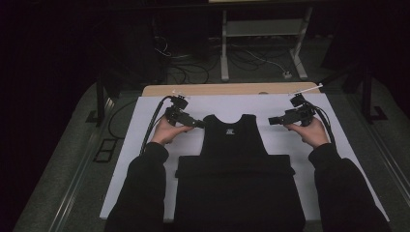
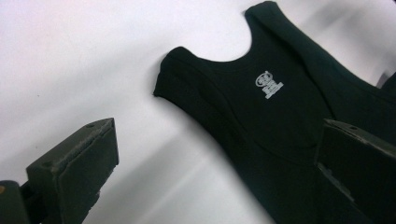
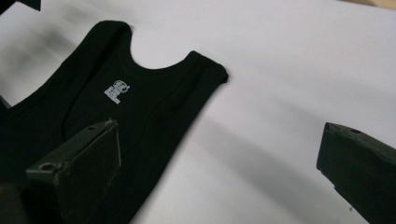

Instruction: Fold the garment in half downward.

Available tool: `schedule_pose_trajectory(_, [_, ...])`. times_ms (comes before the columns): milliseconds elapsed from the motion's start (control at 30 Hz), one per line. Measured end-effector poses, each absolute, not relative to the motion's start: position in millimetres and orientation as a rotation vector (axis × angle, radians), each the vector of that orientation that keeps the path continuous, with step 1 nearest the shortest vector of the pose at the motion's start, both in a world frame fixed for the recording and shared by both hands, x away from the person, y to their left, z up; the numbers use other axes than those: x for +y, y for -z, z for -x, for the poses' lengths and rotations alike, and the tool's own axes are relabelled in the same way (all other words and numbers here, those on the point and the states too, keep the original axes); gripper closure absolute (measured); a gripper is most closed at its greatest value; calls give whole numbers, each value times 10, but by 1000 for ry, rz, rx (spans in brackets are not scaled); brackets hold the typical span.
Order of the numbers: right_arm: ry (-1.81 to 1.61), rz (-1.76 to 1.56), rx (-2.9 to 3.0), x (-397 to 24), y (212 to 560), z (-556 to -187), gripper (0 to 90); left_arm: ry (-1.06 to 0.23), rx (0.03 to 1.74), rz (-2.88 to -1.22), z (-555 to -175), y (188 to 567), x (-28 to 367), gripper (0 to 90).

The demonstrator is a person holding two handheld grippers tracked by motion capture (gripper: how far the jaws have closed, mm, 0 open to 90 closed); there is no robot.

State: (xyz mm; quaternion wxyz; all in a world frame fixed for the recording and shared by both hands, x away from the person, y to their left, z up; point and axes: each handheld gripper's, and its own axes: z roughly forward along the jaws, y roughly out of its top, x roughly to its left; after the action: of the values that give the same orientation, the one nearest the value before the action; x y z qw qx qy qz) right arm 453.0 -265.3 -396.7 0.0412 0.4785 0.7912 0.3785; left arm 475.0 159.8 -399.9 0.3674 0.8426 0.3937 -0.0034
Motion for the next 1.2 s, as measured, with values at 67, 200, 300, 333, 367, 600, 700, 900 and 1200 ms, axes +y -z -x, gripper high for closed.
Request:
schedule_pose_trajectory(67, [-1152,-1459,2432,-2623,3989,-4539,0,9,1010,-2162,-4755,4008,1600,0])
schedule_pose_trajectory(200, [-1155,-1457,2435,-2577,4017,-4555,0,9,1028,-2149,-4770,4043,1606,0])
schedule_pose_trajectory(300, [-1160,-1458,2429,-2554,4042,-4566,0,8,1037,-2135,-4785,4073,1603,0])
schedule_pose_trajectory(333, [-1160,-1455,2430,-2545,4053,-4570,0,9,1039,-2135,-4789,4085,1598,0])
schedule_pose_trajectory(367, [-1160,-1455,2430,-2545,4053,-4570,0,9,1039,-2135,-4789,4085,1598,0])
schedule_pose_trajectory(600, [-1161,-1447,2448,-2440,4152,-4598,0,32,1040,-2137,-4809,4187,1538,0])
schedule_pose_trajectory(700, [-1141,-1444,2461,-2378,4215,-4615,0,55,1033,-2147,-4809,4235,1510,0])
schedule_pose_trajectory(900, [-1148,-1440,2473,-2306,4284,-4625,0,73,1018,-2148,-4796,4302,1438,0])
schedule_pose_trajectory(1200, [-1146,-1435,2496,-2205,4361,-4624,0,73,1019,-2152,-4777,4377,1364,0])
